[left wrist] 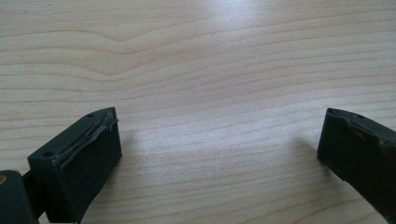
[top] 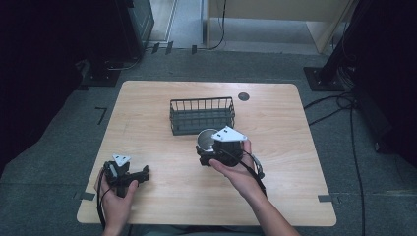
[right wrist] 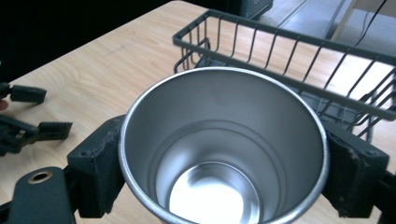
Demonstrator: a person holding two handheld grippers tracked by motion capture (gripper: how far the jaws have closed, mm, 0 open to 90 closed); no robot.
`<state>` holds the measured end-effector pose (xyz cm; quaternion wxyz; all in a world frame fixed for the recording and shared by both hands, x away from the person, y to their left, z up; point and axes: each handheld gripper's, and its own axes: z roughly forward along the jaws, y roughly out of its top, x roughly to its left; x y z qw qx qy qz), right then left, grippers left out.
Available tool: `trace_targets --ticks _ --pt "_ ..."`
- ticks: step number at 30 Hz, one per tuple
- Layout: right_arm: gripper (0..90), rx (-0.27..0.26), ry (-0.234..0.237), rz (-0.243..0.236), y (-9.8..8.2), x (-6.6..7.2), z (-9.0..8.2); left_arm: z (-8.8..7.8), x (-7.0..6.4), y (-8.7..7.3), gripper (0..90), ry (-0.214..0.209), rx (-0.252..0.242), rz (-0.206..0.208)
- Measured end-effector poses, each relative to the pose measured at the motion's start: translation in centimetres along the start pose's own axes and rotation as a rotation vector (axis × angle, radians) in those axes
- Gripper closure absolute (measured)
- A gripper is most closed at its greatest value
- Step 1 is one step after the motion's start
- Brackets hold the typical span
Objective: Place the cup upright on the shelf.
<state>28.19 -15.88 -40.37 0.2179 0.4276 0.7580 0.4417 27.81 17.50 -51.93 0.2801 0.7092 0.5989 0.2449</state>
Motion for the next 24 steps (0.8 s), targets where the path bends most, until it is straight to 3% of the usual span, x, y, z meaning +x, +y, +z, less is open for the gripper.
trace_targets --ticks 24 --pt "14.0 -0.024 -0.093 0.032 4.8 -4.1 2.2 0.0 0.0 0.0 0.0 0.001 -0.001 -0.001"
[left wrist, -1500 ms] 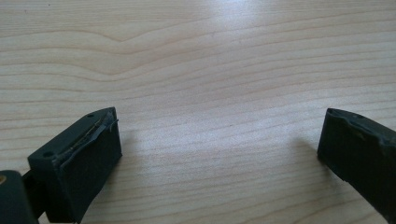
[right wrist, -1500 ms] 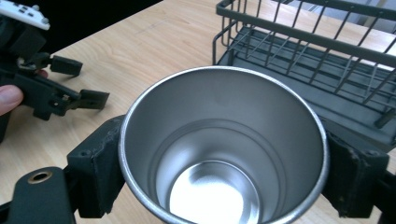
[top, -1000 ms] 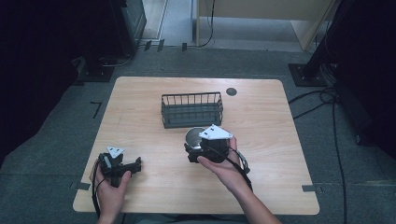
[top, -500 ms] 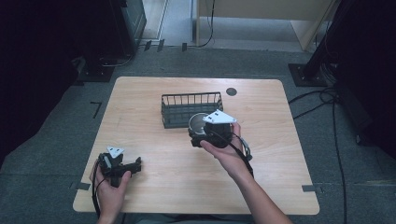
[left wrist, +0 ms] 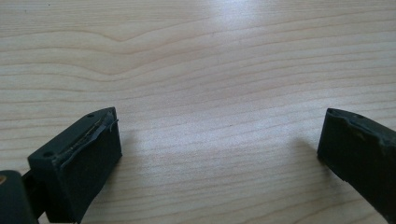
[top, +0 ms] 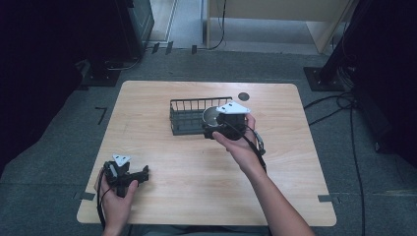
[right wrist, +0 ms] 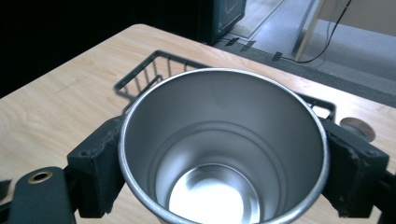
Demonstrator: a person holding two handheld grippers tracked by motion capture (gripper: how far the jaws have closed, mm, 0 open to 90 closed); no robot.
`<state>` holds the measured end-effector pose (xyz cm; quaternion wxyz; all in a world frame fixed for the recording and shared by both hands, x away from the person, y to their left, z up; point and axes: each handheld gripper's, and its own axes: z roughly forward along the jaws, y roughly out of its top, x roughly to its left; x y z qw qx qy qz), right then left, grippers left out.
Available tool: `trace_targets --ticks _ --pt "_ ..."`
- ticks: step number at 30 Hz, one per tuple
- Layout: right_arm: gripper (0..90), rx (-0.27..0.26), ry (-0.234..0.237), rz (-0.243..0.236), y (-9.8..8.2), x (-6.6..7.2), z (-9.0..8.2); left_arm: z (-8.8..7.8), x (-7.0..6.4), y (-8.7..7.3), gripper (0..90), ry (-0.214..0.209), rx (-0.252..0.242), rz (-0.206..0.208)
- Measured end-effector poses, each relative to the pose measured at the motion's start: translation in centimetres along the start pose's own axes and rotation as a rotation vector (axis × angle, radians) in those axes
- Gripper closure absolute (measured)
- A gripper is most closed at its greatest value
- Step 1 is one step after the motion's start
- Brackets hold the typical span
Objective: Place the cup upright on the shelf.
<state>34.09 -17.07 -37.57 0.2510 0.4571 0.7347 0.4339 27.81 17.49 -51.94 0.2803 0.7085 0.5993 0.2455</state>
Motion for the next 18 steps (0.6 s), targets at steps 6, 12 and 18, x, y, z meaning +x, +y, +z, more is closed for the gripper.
trace_targets --ticks 6,12,18 --pt "14.0 -0.012 -0.027 0.019 1.2 -1.2 0.6 0.0 0.0 0.0 0.0 0.000 0.000 0.000" --pt "14.0 -0.016 -0.054 0.033 2.1 -2.3 1.8 0.0 0.0 0.0 0.0 0.000 0.000 0.000" --pt "14.0 -0.024 -0.087 0.047 2.9 -3.3 3.2 0.0 0.0 0.0 0.0 -0.001 0.001 0.001"
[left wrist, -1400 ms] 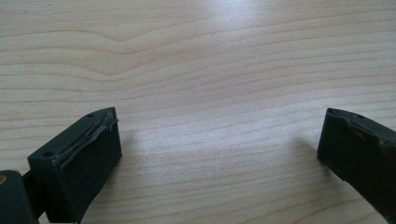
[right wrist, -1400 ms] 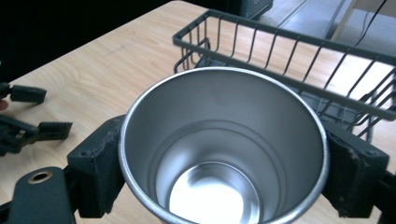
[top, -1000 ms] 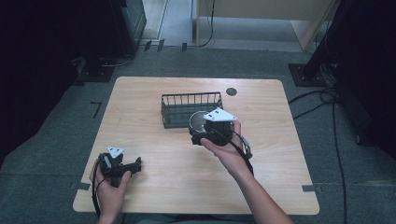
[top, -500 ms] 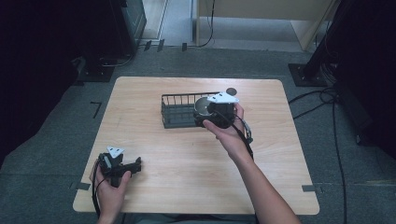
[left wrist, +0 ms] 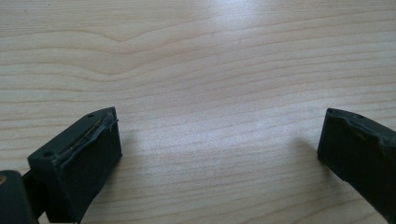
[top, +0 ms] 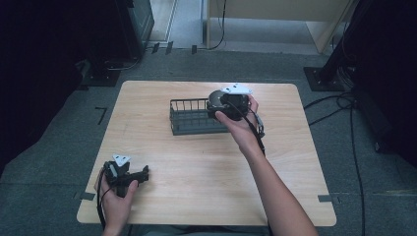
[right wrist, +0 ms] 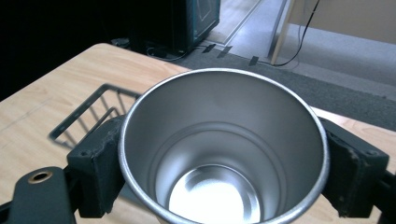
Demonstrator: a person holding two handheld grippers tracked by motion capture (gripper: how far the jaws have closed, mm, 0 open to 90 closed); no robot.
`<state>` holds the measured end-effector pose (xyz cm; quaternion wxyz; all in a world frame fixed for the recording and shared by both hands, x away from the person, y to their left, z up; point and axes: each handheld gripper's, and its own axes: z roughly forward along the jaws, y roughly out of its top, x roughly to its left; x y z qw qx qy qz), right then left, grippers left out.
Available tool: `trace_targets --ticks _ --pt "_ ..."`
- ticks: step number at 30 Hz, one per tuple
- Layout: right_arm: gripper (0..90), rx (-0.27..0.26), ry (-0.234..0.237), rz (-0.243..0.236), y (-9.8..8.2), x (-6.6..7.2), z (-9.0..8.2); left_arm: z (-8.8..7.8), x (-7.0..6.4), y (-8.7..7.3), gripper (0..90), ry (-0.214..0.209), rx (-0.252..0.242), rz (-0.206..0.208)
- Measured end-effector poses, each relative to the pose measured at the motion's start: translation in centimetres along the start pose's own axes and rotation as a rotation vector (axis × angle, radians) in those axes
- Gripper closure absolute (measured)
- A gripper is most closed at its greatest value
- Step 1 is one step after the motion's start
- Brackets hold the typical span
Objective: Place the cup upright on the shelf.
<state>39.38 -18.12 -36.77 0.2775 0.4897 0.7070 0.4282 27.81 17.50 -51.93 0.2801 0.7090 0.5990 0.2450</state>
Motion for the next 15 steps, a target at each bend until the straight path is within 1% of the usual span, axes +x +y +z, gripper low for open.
trace_targets --ticks 1,4,7,10,13,14,15 --pt "14.0 0.000 -0.006 0.009 0.2 -0.3 0.4 0.0 0.0 0.0 0.0 0.000 0.001 0.001" --pt "14.0 -0.001 -0.017 0.013 0.4 -0.6 0.9 0.0 0.0 0.0 0.0 0.000 -0.001 -0.002" --pt "14.0 0.007 -0.033 0.026 0.6 -1.2 1.8 0.0 0.0 0.0 0.0 0.000 0.000 0.000" --pt "14.0 0.011 -0.041 0.025 0.7 -1.2 2.2 0.0 0.0 0.0 0.0 0.000 0.000 0.000" --pt "14.0 0.008 -0.044 0.010 0.8 -1.1 3.0 0.0 0.0 0.0 0.0 0.001 -0.001 0.000" --pt "14.0 0.008 -0.044 0.010 0.8 -1.1 3.0 0.0 0.0 0.0 0.0 0.001 -0.001 0.000" --pt "14.0 0.006 -0.045 0.011 0.7 -1.0 3.4 0.0 0.0 0.0 0.0 0.001 -0.001 0.000"
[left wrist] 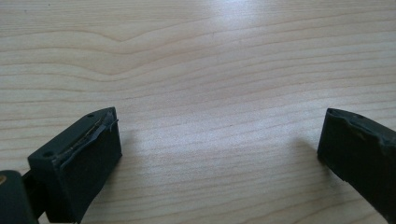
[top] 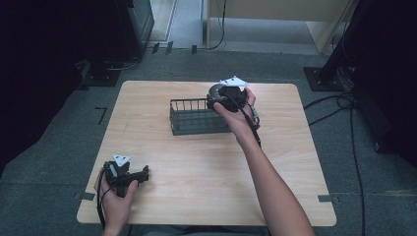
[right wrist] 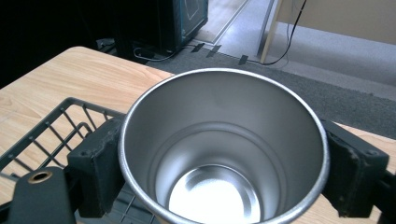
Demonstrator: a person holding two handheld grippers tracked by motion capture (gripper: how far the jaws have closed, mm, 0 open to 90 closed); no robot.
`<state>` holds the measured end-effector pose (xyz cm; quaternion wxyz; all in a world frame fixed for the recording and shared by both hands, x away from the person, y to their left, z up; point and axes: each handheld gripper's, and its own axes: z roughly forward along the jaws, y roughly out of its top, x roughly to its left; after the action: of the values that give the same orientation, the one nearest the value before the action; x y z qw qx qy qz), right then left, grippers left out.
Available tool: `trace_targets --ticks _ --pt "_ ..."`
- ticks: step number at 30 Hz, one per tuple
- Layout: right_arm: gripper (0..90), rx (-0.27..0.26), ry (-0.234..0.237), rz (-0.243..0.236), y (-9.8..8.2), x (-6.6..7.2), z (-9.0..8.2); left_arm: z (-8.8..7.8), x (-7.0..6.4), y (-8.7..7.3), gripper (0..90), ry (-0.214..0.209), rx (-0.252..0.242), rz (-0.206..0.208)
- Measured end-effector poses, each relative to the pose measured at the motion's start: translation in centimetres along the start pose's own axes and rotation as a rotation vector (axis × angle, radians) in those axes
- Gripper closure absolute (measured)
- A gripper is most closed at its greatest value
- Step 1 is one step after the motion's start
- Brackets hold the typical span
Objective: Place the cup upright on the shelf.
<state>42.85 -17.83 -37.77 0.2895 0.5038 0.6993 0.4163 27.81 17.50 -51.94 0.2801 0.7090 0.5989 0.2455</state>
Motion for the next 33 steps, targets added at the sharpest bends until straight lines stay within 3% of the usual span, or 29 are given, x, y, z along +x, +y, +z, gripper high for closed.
trace_targets --ticks 10,33 --pt "14.0 0.022 -0.012 0.029 -1.3 -0.7 1.7 0.0 0.0 0.0 0.0 0.000 0.001 0.000" --pt "13.8 0.090 0.019 0.010 -3.4 -0.3 3.1 0.0 0.0 0.0 0.0 0.000 0.001 0.000"
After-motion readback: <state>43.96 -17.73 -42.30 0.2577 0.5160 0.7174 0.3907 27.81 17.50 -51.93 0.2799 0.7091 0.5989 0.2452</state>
